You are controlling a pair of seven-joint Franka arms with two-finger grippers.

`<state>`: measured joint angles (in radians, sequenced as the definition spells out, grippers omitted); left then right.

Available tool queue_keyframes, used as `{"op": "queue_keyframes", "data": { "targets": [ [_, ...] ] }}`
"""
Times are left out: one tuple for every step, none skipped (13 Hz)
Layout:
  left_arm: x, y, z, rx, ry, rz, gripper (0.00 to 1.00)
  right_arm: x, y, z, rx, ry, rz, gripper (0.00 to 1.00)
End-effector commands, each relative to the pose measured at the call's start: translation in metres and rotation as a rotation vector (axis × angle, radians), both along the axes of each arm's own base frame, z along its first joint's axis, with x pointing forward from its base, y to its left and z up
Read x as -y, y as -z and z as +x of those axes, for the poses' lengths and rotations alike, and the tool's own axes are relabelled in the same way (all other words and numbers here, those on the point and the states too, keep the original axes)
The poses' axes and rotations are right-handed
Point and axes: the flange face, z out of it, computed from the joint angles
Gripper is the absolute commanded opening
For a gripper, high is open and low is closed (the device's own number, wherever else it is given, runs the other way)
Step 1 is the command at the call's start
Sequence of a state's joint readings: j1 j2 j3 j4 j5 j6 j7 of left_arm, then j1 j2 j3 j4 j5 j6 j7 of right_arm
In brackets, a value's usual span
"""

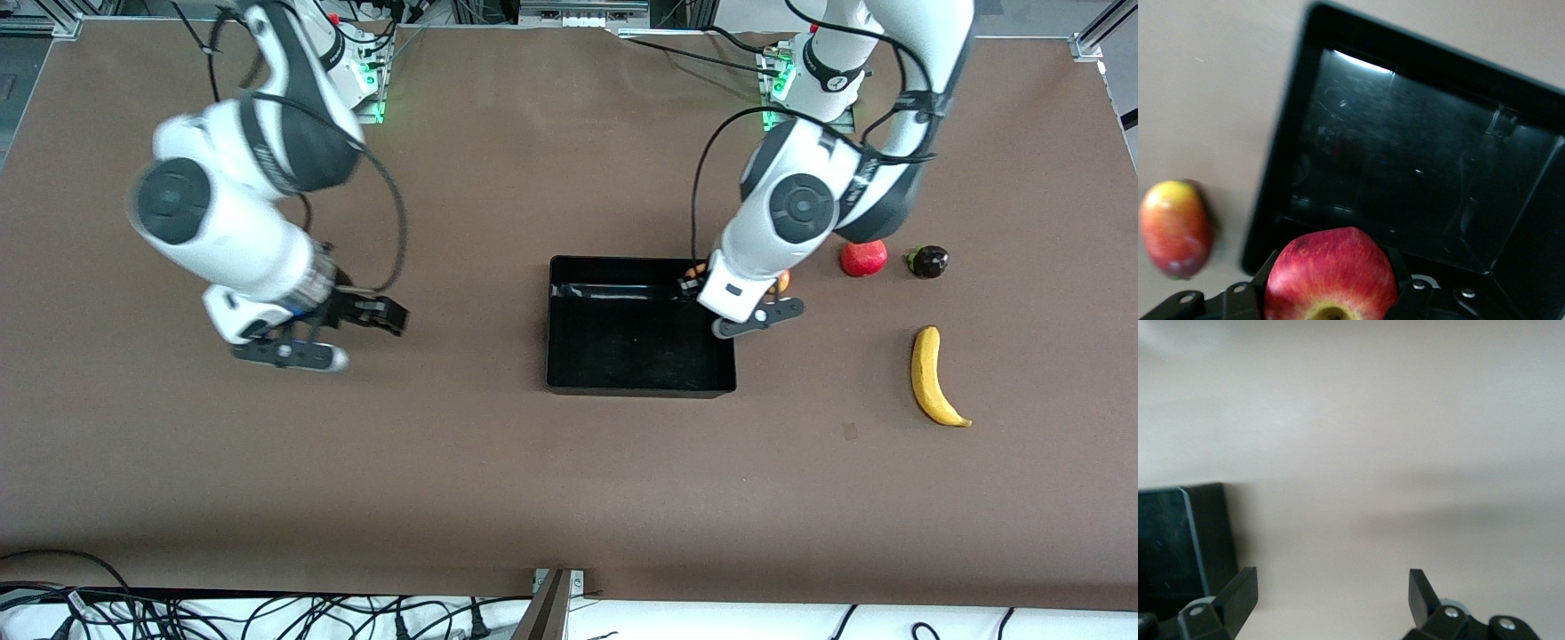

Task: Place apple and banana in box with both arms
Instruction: 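Carry the apple over the box while the right gripper withdraws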

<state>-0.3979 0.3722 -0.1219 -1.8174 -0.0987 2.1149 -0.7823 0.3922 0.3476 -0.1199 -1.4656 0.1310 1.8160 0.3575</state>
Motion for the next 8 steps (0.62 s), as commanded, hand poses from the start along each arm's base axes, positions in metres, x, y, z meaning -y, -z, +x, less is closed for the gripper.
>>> {"op": "queue_keyframes", "data": {
  "targets": [
    [0.057, 0.033, -0.020, 0.049, 0.021, 0.017, 0.00, 0.052, -0.031, -0.025, -0.036, -0.029, 0.016, 1.00],
    [0.082, 0.054, -0.027, 0.057, 0.038, 0.036, 0.00, 0.073, -0.040, -0.036, -0.045, -0.020, 0.023, 1.00],
    [0.104, 0.076, -0.035, 0.060, 0.053, 0.066, 0.00, 0.094, -0.049, -0.048, -0.040, -0.030, 0.032, 1.00],
    [0.115, 0.098, -0.039, 0.072, 0.070, 0.082, 0.00, 0.118, -0.052, -0.058, -0.038, -0.042, 0.043, 1.00],
    [0.124, 0.109, -0.042, 0.103, 0.069, 0.063, 0.00, 0.141, -0.055, -0.066, -0.035, -0.051, 0.042, 1.00],
    [0.126, 0.116, -0.046, 0.114, 0.070, 0.065, 0.00, 0.159, -0.056, -0.070, -0.031, -0.066, 0.042, 1.00],
    [0.132, 0.124, -0.052, 0.106, 0.082, 0.070, 0.00, 0.174, -0.059, -0.073, -0.022, -0.085, 0.042, 1.00],
    [0.136, 0.131, -0.057, 0.101, 0.091, 0.070, 0.00, 0.183, -0.061, -0.073, -0.016, -0.106, 0.027, 1.00]
  ]
}}
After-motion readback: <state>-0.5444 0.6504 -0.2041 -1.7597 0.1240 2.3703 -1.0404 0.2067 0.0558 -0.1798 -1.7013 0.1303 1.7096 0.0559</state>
